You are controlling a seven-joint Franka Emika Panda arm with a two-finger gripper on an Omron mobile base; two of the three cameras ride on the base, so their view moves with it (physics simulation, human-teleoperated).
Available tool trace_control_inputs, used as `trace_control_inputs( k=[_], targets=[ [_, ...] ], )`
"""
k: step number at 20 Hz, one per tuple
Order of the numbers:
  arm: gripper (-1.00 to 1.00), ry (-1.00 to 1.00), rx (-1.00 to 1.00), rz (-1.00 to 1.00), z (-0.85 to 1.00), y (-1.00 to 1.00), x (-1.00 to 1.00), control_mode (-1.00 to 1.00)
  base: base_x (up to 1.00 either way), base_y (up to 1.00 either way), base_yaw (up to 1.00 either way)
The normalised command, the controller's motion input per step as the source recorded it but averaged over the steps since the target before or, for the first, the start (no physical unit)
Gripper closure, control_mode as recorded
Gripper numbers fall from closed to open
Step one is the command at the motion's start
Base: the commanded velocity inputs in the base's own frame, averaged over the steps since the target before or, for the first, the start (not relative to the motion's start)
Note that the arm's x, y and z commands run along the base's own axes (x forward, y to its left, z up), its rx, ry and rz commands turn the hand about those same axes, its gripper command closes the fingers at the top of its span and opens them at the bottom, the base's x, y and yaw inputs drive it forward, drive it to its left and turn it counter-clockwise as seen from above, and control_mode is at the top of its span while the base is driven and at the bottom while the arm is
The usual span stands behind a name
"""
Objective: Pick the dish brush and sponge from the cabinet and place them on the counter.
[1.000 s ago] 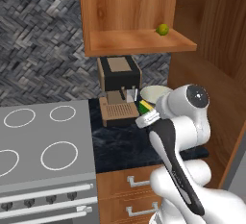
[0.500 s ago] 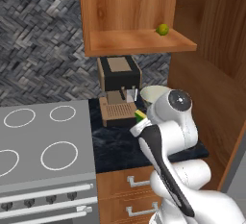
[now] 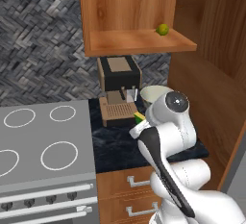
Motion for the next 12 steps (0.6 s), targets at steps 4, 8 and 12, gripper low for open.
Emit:
trace_control_inputs(
  k=[4, 8, 12],
  targets=[
    [1.00, 0.03, 0.09, 0.01, -0.01, -0.01, 0.00, -1.00, 0.00, 0.00, 0.00],
    [1.00, 0.07, 0.07, 0.00, -0.12, 0.17, 0.00, -1.00, 0.00, 0.00, 0.00],
    [1.00, 0.10, 0.10, 0.00, -0.19, 0.24, 0.00, -1.00, 0.00, 0.00, 0.00]
  ],
)
